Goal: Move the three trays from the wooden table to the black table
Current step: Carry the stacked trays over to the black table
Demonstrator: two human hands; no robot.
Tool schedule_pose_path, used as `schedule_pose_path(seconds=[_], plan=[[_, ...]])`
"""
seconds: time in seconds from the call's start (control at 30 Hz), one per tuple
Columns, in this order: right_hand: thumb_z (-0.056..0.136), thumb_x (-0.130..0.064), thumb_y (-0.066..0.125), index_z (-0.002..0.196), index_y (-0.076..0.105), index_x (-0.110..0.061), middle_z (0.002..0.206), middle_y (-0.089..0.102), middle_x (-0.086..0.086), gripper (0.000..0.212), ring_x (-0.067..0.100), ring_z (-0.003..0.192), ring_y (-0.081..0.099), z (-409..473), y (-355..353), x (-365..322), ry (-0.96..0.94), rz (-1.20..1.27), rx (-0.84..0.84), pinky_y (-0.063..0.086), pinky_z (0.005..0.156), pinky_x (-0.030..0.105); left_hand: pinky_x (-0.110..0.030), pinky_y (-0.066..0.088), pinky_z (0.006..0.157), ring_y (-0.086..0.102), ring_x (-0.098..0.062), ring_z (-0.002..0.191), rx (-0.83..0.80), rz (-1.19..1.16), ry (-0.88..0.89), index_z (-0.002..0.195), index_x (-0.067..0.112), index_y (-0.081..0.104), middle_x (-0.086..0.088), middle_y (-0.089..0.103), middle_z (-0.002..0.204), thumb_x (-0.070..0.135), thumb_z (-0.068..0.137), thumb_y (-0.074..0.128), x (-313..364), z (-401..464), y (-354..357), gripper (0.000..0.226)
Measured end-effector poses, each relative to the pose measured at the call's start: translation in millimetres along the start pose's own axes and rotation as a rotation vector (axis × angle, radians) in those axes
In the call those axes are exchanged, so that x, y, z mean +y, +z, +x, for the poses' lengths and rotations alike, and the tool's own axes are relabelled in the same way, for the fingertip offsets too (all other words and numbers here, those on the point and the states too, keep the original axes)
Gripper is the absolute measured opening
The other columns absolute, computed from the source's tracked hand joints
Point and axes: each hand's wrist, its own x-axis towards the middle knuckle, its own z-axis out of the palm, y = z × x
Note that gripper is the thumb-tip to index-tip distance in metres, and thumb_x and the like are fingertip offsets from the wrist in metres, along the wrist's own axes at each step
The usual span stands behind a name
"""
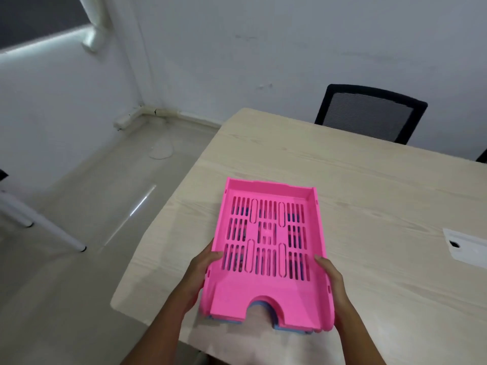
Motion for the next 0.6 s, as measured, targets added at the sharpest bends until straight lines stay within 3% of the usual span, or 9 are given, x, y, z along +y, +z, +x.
schedule_pose_path(seconds=[0.1, 0.23, 0.3, 0.43, 0.53, 0.6], plan=[[0.057, -0.055, 0.085, 0.132, 0.058, -0.004, 0.13, 0.061, 0.031, 0.094, 0.041, 0.099, 0.064, 8.4, 10.0, -3.6, 0.032, -0.057, -0.034, 0.044, 0.102, 0.058, -0.063, 0.048, 0.1, 0.069, -0.042, 0.107, 0.077, -0.04, 0.022, 0.137, 0.023, 0.058, -0.019, 0.074, 0.118, 0.043, 0.073, 0.072, -6.8, -14.0, -10.6, 0.068], [0.056, -0.047, 0.087, 0.133, 0.052, 0.004, 0.111, 0.066, 0.026, 0.099, 0.036, 0.085, 0.067, 18.0, 32.6, -6.8, 0.103, -0.058, -0.172, 0.056, 0.08, 0.044, -0.053, 0.055, 0.089, 0.071, -0.038, 0.098, 0.153, -0.088, 0.049, 0.137, 0.013, 0.057, -0.021, 0.074, 0.113, 0.039, 0.068, 0.074, -18.8, -34.0, -28.3, 0.076], [0.061, -0.045, 0.085, 0.136, 0.049, 0.005, 0.11, 0.065, 0.025, 0.097, 0.036, 0.084, 0.067, 21.0, 47.0, -3.9, 0.138, -0.037, -0.218, 0.056, 0.078, 0.043, -0.055, 0.055, 0.088, 0.071, -0.04, 0.099, 0.204, -0.114, 0.068, 0.136, 0.013, 0.058, -0.022, 0.074, 0.113, 0.039, 0.067, 0.074, -24.2, -44.1, -39.5, 0.075], [0.073, -0.046, 0.078, 0.138, 0.049, 0.002, 0.123, 0.059, 0.03, 0.087, 0.039, 0.097, 0.063, 25.7, 77.5, 8.8, 0.156, -0.068, -0.252, 0.053, 0.088, 0.049, -0.066, 0.05, 0.096, 0.067, -0.049, 0.107, 0.27, -0.14, 0.114, 0.132, 0.016, 0.062, -0.025, 0.072, 0.116, 0.041, 0.067, 0.075, -29.3, -60.8, -67.1, 0.07], [0.073, -0.05, 0.077, 0.137, 0.051, 0.001, 0.134, 0.056, 0.035, 0.085, 0.043, 0.104, 0.061, 31.6, 101.1, 20.2, 0.151, -0.149, -0.258, 0.046, 0.1, 0.059, -0.065, 0.05, 0.096, 0.068, -0.046, 0.102, 0.303, -0.163, 0.134, 0.132, 0.011, 0.062, -0.026, 0.073, 0.114, 0.041, 0.064, 0.077, -28.4, -71.8, -90.9, 0.075], [0.07, -0.049, 0.079, 0.137, 0.05, 0.003, 0.131, 0.057, 0.035, 0.09, 0.043, 0.102, 0.062, 35.4, 121.5, 25.5, 0.15, -0.173, -0.294, 0.049, 0.097, 0.056, -0.062, 0.052, 0.094, 0.07, -0.044, 0.099, 0.335, -0.197, 0.151, 0.132, 0.011, 0.062, -0.027, 0.073, 0.113, 0.04, 0.061, 0.079, -26.7, -79.0, -108.1, 0.079]])
